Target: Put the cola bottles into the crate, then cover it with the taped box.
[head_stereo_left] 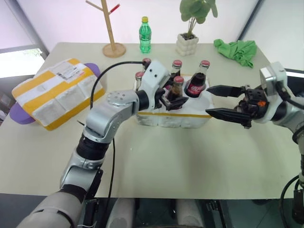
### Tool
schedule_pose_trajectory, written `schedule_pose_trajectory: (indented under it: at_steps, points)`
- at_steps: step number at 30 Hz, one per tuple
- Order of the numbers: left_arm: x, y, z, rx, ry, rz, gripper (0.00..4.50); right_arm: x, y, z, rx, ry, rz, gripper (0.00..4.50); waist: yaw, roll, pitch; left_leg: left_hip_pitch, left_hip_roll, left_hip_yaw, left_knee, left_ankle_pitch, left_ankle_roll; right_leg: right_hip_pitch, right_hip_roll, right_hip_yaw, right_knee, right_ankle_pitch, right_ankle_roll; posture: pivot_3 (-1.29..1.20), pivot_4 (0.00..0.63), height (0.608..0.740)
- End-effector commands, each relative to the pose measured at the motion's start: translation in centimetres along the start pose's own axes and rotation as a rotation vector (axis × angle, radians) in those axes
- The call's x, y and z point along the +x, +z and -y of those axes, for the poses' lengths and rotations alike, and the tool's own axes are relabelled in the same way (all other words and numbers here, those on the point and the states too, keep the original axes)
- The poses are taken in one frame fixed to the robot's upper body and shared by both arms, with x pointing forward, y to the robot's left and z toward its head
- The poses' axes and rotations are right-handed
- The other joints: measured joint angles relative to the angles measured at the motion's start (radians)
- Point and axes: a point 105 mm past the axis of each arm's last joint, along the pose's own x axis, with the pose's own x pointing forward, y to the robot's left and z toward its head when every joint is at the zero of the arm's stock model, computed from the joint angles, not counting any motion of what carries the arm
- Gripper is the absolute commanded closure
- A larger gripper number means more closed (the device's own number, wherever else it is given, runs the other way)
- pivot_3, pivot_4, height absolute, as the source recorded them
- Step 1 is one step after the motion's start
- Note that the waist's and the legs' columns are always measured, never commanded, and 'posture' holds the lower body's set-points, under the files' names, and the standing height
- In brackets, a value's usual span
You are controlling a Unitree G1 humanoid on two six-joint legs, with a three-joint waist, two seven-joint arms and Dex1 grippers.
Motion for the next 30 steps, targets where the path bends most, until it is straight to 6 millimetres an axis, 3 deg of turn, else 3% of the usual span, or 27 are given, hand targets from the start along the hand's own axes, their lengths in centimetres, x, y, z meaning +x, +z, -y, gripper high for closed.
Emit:
schedule_pose_trajectory:
  at_steps: [1, 7, 11, 16, 20, 24, 30]
  points:
    - [-1.5, 2.2, -0.5, 0.007, 0.010, 0.075, 0.03, -0.1, 1.2, 0.0, -0.047, 0.001, 0.019, 0.00, 0.000, 0.000, 0.000, 0.000, 0.000, 0.000, 0.000, 0.000, 0.000, 0.000, 0.000, 0.000, 0.000, 0.000, 0.000, 0.00, 0.150, 0.740]
    - [-5.2, 6.0, -0.8, -0.011, -0.054, 0.153, 0.03, -0.9, 0.5, 0.7, -0.054, -0.046, -0.029, 0.00, 0.000, 0.000, 0.000, 0.000, 0.000, 0.000, 0.000, 0.000, 0.000, 0.000, 0.000, 0.000, 0.000, 0.000, 0.000, 0.00, 0.150, 0.740]
    - [-9.1, 7.8, 0.3, 0.002, -0.197, 0.170, 0.03, -2.4, -0.4, 1.9, -0.044, -0.126, -0.072, 0.00, -0.002, 0.000, 0.000, 0.000, 0.000, 0.000, -0.001, 0.000, 0.000, 0.000, 0.000, 0.000, 0.000, 0.000, 0.000, 0.00, 0.150, 0.740]
    - [-12.3, 7.5, 0.9, 0.003, -0.278, 0.124, 0.03, -4.6, -1.2, 2.9, -0.027, -0.240, -0.094, 0.00, -0.001, 0.000, 0.000, 0.000, 0.000, 0.000, -0.001, 0.000, 0.000, 0.000, 0.000, 0.000, 0.000, 0.000, 0.000, 0.00, 0.150, 0.740]
    - [-13.1, 8.3, -0.1, -0.076, -0.258, 0.176, 0.03, -6.0, -2.2, 3.1, 0.003, -0.297, -0.111, 0.00, 0.003, 0.000, 0.000, 0.002, 0.000, 0.000, 0.000, 0.000, 0.000, 0.002, 0.000, 0.000, 0.000, -0.001, 0.000, 0.00, 0.150, 0.740]
    - [-14.0, 7.1, 0.7, -0.038, -0.332, 0.117, 0.03, -7.5, -3.4, 4.1, 0.008, -0.406, -0.146, 0.00, -0.007, 0.000, 0.000, 0.003, 0.000, 0.001, 0.001, 0.000, 0.000, 0.003, 0.000, 0.001, 0.000, -0.001, -0.001, 0.00, 0.150, 0.740]
    - [-14.8, 5.9, -1.9, -0.074, -0.266, 0.089, 0.03, -10.7, -4.5, 5.2, 0.035, -0.581, -0.161, 0.00, -0.002, 0.000, 0.000, 0.006, 0.001, 0.002, -0.001, 0.000, 0.000, 0.003, 0.000, 0.003, 0.001, -0.002, -0.003, 0.00, 0.150, 0.740]
